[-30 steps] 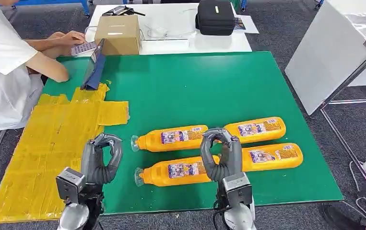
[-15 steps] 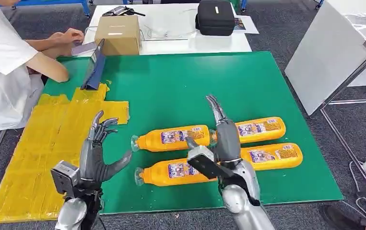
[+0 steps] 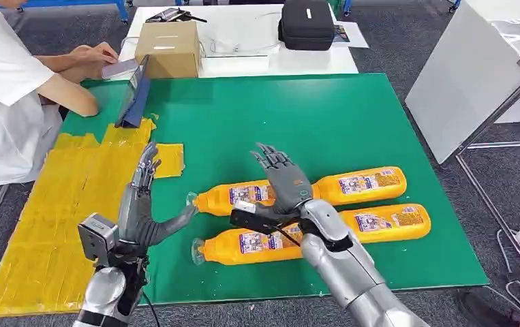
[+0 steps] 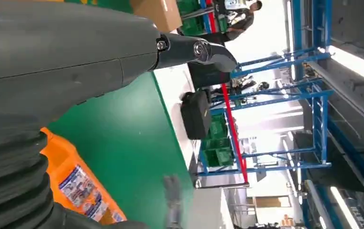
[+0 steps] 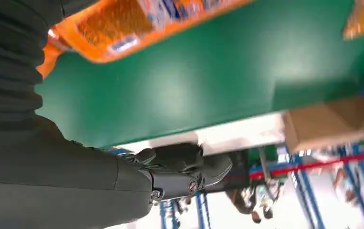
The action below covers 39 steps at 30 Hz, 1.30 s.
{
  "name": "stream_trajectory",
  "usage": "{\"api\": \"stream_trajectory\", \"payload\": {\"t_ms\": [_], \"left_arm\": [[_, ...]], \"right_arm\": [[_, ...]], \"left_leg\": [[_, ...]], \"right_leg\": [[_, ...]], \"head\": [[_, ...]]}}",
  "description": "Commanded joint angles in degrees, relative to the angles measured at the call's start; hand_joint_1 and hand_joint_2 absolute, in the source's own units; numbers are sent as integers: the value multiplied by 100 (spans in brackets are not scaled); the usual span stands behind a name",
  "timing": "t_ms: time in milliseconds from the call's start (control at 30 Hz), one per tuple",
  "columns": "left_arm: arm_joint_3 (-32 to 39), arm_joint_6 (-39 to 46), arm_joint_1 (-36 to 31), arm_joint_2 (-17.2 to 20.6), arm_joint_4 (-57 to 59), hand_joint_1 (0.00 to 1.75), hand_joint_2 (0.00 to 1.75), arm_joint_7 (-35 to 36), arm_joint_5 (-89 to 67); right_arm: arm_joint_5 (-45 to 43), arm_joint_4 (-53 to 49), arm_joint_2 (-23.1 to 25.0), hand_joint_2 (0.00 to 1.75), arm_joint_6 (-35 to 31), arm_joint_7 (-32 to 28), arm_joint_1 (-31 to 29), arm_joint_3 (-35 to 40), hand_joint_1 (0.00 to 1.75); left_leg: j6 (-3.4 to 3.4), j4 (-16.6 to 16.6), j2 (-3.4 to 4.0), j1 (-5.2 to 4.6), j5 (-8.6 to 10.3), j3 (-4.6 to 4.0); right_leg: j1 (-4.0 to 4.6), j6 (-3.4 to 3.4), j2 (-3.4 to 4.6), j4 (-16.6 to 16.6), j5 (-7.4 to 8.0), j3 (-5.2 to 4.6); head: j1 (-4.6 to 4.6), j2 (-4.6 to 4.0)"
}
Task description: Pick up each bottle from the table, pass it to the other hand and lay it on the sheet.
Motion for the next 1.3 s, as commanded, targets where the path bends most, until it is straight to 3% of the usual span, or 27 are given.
{"api": "stream_trajectory", "payload": {"t_ms": [33, 300, 567, 933, 967, 1000, 1067, 1300], "left_arm": [[-35, -79, -513, -32, 711, 0, 175, -3, 22], [-9, -76, -632, -45, 953, 0, 175, -30, 126], [-9, -77, -628, -48, 956, 0, 175, -31, 130], [-29, -157, -726, -147, 1125, 0, 175, -19, 266], [-56, -159, -688, -144, 1046, 0, 175, -41, 270], [-75, -160, -661, -142, 991, 0, 175, -46, 270], [-110, -160, -619, -142, 901, 0, 175, -50, 267], [-194, -162, -512, -127, 769, 0, 175, -55, 258]], "right_arm": [[80, 2007, 147, 175, 255, -189, -922, 747, 0], [80, 2787, 311, 175, 223, -44, -1195, 952, 0], [77, 2820, 306, 175, 228, -22, -1220, 950, 0], [347, 3560, 309, 175, 179, 631, -1481, 863, 2], [328, 3576, 298, 175, 162, 593, -1455, 807, 9], [344, 3583, 286, 175, 151, 588, -1445, 804, 33], [387, 3593, 275, 175, 148, 612, -1427, 824, 131], [398, 3545, 273, 175, 107, 582, -1371, 714, 159]], "left_leg": [[-10, -1, 3, 10, -9, 33], [-7, 0, -4, 6, -6, 22], [-10, 5, -7, 8, -11, 26], [-7, 3, -15, 7, -5, 19], [-10, 6, -17, 10, -11, 28], [-6, -1, -13, 5, -4, 19], [-6, 1, -9, 6, -7, 20], [-8, 4, -11, 9, -11, 27]], "right_leg": [[8, -18, 22, -3, -6, 31], [5, -12, 10, -2, -7, 23], [6, -17, 12, 3, -12, 26], [5, -13, 1, 0, -8, 21], [7, -18, 4, 2, -14, 31], [3, -11, 1, -2, -8, 20], [5, -11, 5, -1, -8, 20], [7, -16, 6, 0, -12, 29]], "head": [[0, 0], [0, 0], [0, 0], [0, 0], [0, 0], [0, 0], [0, 0], [0, 0]]}}
